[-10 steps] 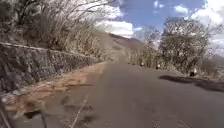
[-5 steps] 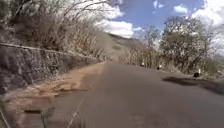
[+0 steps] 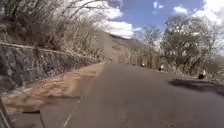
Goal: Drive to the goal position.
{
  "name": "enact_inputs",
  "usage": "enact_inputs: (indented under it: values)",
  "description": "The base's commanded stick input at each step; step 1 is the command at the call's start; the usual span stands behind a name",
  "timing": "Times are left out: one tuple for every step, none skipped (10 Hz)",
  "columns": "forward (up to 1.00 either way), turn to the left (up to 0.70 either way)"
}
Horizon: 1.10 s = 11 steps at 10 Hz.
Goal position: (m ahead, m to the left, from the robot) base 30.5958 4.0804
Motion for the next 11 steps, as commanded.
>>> enact_inputs:
  values:
    - [0.7,0.0]
    - [0.7,0.0]
    - [0.7,0.0]
    - [0.7,0.0]
    - [0.7,0.0]
    - [0.7,0.0]
    - [0.7,0.0]
    - [0.7,0.0]
    - [0.7,0.0]
    - [0.7,0.0]
    - [0.7,0.0]
